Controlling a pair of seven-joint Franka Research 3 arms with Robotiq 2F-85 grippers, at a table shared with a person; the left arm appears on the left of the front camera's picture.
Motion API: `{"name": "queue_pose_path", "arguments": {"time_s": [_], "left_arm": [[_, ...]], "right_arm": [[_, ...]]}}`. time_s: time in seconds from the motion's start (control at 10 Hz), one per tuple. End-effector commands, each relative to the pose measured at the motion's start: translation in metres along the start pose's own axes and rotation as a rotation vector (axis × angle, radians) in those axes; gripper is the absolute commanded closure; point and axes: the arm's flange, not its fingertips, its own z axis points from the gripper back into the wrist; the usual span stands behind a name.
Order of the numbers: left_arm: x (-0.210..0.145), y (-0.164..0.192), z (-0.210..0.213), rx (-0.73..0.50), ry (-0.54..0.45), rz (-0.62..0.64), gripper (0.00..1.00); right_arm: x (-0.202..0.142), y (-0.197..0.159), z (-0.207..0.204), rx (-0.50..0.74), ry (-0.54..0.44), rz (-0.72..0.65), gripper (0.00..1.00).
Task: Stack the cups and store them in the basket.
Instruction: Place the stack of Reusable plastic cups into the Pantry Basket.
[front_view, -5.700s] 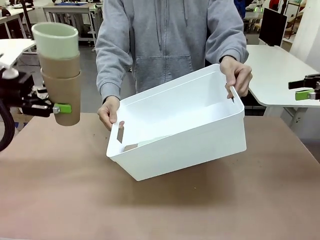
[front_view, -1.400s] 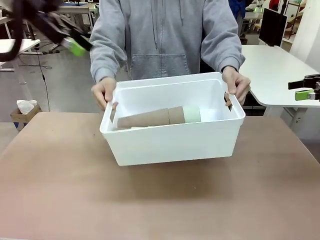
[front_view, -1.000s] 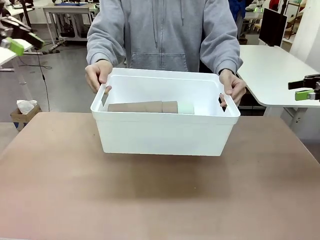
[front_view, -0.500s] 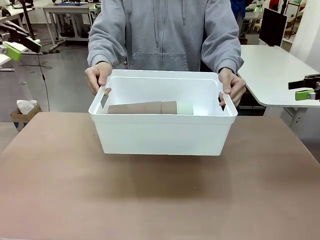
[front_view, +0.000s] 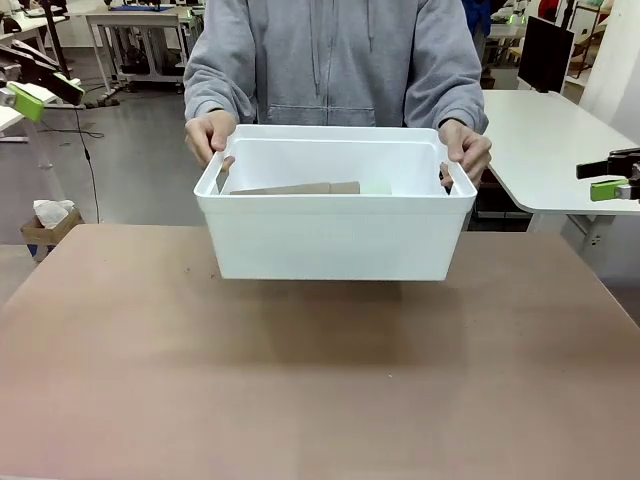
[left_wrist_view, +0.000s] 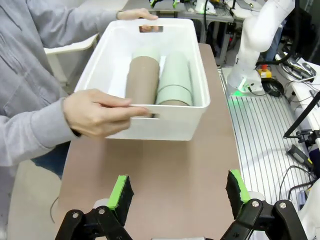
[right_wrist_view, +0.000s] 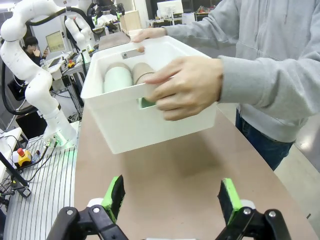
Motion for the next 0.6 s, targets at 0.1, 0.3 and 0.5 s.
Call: {"name": "queue_pose_path", "arguments": {"time_s": [0.1,0.3,0.5], "left_arm": [[0.0035,0.0004,0.0021,0.009,-0.004,0.010,0.03],[0.0035,0.0004,0.0021,0.009,-0.004,0.010,0.03],[0.0035,0.0004,0.0021,0.009,-0.004,0.010,0.03]], "right_arm": [[0.0043,0.0022,0.0018,0.005,-0.005,-0.020,0.00],[0.0043,0.0022,0.0018,0.005,-0.005,-0.020,0.00],[0.0043,0.0022,0.0018,0.005,-0.005,-0.020,0.00]]}}
